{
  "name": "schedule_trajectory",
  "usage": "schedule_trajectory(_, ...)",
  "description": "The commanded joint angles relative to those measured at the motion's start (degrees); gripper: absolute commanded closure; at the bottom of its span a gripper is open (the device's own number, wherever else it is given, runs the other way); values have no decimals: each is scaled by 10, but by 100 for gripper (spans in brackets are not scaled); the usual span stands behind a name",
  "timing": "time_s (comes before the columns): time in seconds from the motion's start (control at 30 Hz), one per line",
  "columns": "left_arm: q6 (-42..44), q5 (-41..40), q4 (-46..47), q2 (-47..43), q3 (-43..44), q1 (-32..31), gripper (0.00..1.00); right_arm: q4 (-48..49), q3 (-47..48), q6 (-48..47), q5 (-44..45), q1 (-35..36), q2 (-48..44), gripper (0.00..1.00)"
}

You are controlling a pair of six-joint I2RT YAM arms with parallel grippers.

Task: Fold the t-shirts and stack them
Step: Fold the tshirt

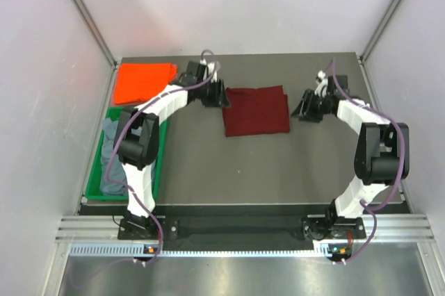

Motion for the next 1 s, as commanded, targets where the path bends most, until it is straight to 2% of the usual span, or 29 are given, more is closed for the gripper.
schedule_trajectory(0.0,82,-19,-21,59,106,19,54,39,96,-24,-52,3,28,54)
schedule_trajectory(0.17,132,7,-36,130,216,33,53,70,159,-30,-90,3,84,54)
schedule_trajectory(0.37,186,24,-41,191,281,34,51,102,201,-40,-105,3,142,54)
schedule_trajectory(0.63,184,0,-25,236,328,34,48,161,182,-19,-105,3,168,54)
schedule_trajectory(0.97,166,-7,-27,287,393,35,48,169,194,-17,-98,3,182,54)
